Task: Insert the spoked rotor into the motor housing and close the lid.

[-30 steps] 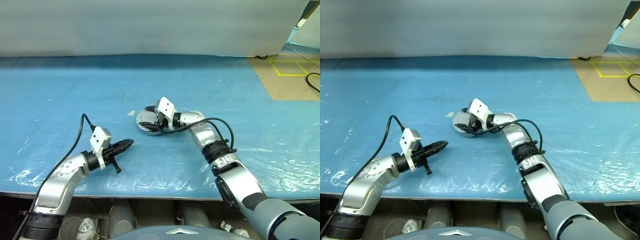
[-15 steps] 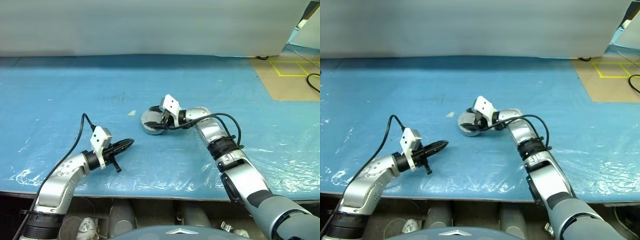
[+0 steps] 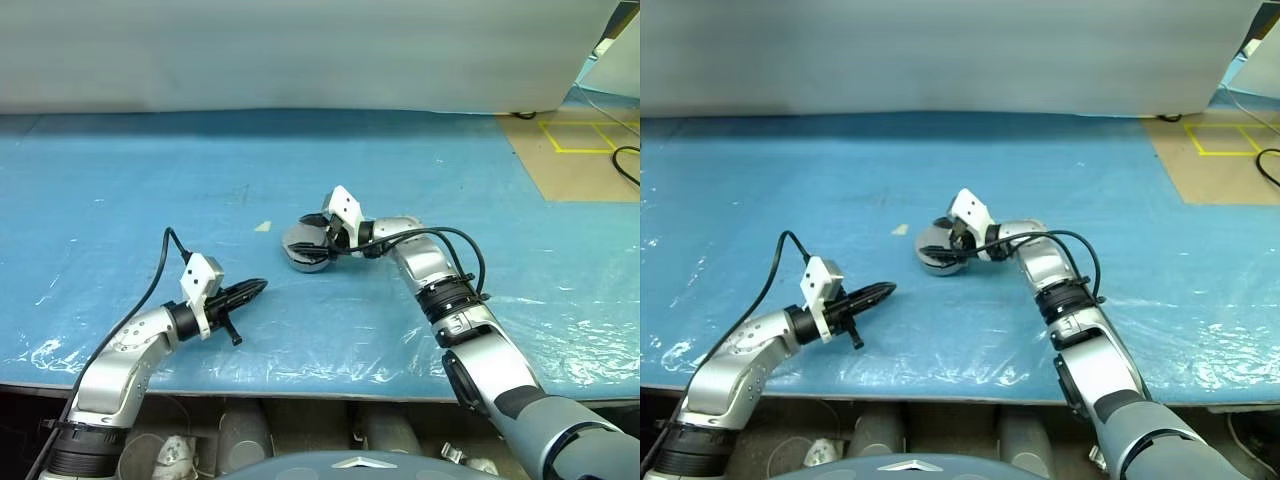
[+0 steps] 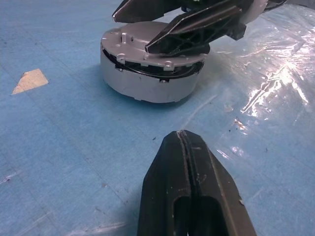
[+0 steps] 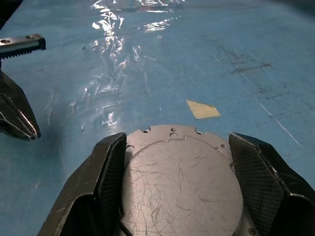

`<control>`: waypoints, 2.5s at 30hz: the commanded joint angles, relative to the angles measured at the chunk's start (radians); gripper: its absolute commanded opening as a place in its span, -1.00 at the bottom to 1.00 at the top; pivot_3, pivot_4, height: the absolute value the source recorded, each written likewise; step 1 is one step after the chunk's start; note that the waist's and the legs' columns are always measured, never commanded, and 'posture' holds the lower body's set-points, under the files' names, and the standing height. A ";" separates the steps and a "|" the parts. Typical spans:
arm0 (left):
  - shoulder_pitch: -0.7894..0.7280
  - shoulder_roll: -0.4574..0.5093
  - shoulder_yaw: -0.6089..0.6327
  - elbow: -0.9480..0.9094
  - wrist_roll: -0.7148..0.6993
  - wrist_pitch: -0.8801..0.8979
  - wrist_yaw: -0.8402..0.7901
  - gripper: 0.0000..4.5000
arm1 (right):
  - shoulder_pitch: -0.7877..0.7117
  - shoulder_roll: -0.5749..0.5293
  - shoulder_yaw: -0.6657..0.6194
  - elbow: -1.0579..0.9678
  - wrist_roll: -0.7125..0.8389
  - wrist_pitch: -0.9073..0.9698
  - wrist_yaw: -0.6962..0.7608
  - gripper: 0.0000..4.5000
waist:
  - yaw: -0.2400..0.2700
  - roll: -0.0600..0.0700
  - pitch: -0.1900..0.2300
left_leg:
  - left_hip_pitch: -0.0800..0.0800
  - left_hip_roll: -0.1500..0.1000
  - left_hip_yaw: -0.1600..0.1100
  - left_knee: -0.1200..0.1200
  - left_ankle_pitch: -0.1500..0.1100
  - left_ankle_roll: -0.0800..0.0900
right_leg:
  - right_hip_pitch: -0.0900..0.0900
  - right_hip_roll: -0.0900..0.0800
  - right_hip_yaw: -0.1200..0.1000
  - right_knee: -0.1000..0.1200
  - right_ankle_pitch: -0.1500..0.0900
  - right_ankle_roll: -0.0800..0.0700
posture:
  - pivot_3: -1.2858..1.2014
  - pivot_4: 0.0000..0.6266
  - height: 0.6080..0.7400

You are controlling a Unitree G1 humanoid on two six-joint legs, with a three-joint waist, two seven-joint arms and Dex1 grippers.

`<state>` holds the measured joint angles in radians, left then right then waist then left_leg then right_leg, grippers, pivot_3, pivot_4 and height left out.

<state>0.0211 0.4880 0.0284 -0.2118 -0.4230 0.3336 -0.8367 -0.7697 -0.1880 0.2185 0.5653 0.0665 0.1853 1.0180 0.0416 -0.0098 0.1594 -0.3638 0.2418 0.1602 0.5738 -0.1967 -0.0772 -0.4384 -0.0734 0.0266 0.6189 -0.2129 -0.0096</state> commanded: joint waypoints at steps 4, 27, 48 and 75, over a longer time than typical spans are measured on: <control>-0.009 0.000 -0.012 -0.008 0.004 -0.027 -0.008 -1.00 | 0.034 -0.013 0.039 -0.010 -0.029 -0.017 0.003 0.99 | 0.000 0.000 0.000 | 0.000 0.000 0.000 0.000 0.000 0.000 | 0.000 0.000 0.000 0.000 0.000 0.000 | 0.03 -0.52 1.00; -0.001 0.004 -0.012 -0.013 0.001 -0.027 -0.004 -1.00 | 0.026 -0.030 0.049 0.015 -0.052 -0.081 -0.013 0.33 | 0.000 0.000 0.000 | 0.000 0.000 0.000 0.000 0.000 0.000 | 0.000 0.000 0.000 0.000 0.000 0.000 | 0.03 -0.52 1.00; -0.053 -0.032 -0.006 0.022 0.021 -0.060 0.039 -1.00 | 0.044 -0.050 0.112 0.082 -0.138 -0.119 -0.114 0.33 | 0.001 0.000 -0.001 | 0.008 -0.001 0.000 0.000 -0.001 0.001 | 0.007 -0.001 0.000 0.001 0.000 0.000 | 0.03 -0.52 1.00; -0.344 -0.130 -0.176 0.367 0.282 -0.144 0.112 -1.00 | 0.038 -0.052 0.113 0.089 -0.122 -0.116 -0.123 0.33 | 0.002 0.000 -0.002 | 0.013 -0.002 0.000 -0.002 -0.002 0.003 | 0.011 -0.002 0.002 -0.001 0.000 0.000 | 0.03 -0.52 1.00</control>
<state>-0.3348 0.3513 -0.1184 0.1442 -0.1611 0.1720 -0.7122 -0.7562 -0.2152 0.3186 0.6032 -0.0059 0.0395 0.9172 0.0437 -0.0098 0.1574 -0.3512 0.2397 0.1605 0.5714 -0.1985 -0.0745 -0.4275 -0.0749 0.0285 0.6181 -0.2130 -0.0092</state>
